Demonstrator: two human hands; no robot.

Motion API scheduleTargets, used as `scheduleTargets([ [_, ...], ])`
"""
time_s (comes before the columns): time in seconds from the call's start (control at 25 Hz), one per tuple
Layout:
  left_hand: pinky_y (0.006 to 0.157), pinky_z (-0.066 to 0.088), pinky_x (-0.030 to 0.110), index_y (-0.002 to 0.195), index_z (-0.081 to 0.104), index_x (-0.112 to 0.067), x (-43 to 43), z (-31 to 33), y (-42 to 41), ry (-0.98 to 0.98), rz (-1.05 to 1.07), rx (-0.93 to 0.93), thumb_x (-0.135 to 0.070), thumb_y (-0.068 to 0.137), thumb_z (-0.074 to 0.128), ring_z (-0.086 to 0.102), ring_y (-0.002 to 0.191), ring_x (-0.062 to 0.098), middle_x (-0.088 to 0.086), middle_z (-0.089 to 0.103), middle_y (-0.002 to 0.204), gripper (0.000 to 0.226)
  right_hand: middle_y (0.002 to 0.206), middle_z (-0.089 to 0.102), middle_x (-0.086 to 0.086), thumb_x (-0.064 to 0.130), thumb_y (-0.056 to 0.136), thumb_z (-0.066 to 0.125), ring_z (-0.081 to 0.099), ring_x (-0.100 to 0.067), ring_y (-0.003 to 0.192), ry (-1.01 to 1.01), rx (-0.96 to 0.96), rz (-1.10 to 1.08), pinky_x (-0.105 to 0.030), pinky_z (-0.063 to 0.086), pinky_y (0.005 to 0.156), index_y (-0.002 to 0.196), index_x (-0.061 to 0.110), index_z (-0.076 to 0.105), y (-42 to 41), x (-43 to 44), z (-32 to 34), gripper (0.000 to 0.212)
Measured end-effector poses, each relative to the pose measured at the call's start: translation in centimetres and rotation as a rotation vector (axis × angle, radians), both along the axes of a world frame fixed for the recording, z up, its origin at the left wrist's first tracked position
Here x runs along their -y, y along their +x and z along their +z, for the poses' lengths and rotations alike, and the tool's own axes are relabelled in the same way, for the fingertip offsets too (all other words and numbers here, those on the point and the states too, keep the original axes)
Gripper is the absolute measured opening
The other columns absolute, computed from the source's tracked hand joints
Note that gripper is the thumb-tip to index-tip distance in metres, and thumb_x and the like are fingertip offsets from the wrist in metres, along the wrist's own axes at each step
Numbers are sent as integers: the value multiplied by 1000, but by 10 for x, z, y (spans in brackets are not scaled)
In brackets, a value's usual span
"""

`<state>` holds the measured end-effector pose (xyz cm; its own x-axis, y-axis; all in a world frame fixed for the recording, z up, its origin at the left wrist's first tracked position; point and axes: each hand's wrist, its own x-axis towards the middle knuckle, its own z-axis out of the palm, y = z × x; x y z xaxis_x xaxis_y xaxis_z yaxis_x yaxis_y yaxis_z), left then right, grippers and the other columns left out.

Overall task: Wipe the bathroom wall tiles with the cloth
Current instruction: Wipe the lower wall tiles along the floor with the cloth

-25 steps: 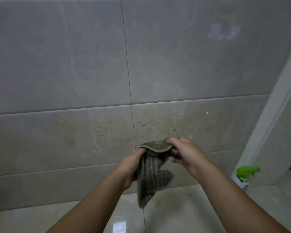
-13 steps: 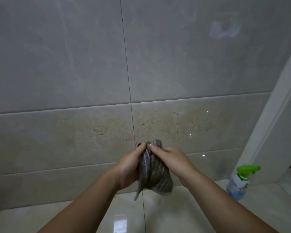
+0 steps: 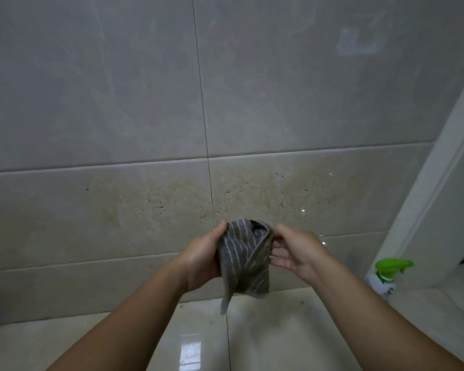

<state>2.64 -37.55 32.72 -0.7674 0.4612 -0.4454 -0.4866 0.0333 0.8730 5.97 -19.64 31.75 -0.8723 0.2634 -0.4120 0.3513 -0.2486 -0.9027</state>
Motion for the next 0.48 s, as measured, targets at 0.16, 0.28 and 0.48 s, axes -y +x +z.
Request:
scheduleTargets([
  [0.16,84,55,46,126,58,-13,9,-1,-9,134,94,29,-50,101,37,70,102,32,19,71,113,49,97,73,-20,23,98,43,73,-31,82,-482,36,-1,-41,58,65,116,1,59,3,-29,3,33],
  [0.28,89,54,48,124,59,-11,14,4,-11,174,87,-9,-29,92,58,68,105,34,18,71,114,37,115,65,-25,20,89,63,70,-34,93,-444,-53,11,-45,57,73,134,5,48,4,-38,8,50],
  [0.48,79,52,39,121,57,-6,34,8,-20,2,145,-135,3,88,57,65,99,30,17,66,112,34,116,58,-16,-10,84,60,67,-24,79,273,-150,-73,-35,55,65,132,26,56,2,-67,13,60],
])
